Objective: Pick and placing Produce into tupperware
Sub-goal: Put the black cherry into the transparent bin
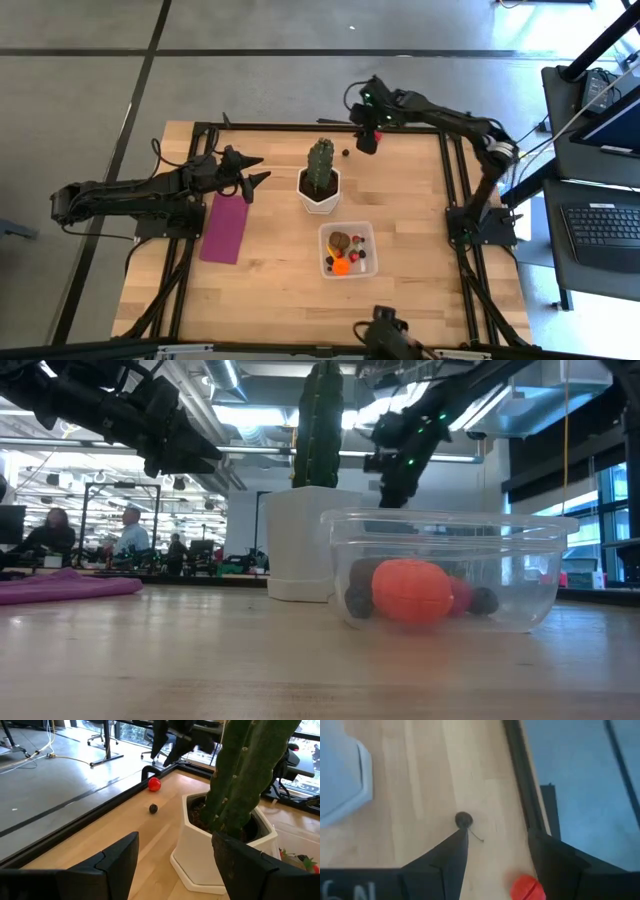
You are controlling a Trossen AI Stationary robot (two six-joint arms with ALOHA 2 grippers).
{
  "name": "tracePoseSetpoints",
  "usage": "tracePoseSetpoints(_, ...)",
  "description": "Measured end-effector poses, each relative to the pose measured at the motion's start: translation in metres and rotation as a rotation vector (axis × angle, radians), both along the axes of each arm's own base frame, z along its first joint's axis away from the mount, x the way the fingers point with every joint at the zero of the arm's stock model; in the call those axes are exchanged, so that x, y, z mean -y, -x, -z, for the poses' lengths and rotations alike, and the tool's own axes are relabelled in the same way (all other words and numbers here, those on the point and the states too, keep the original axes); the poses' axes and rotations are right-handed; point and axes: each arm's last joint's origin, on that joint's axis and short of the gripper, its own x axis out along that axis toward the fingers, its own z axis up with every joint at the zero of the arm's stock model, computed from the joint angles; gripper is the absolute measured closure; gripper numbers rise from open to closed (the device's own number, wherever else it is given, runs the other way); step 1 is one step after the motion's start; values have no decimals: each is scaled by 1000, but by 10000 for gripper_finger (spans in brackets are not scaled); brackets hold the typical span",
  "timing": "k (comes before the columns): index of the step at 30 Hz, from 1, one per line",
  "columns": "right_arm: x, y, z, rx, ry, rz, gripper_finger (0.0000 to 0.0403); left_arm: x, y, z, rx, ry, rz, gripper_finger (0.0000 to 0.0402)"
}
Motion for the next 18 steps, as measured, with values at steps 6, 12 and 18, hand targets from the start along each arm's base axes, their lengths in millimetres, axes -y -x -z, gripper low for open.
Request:
tracePoseSetpoints(6,17,-21,16,-136,-27,-117,196,0,0,0,-4,1,1,157)
tracePoseSetpoints(12,23,-29,34,-205,-31,-207,196,0,1,5,-48,20,-1,157)
tracePoseSetpoints(18,24,-34,54,-253,-60,-245,196,1,2,7,-70,29,-1,157)
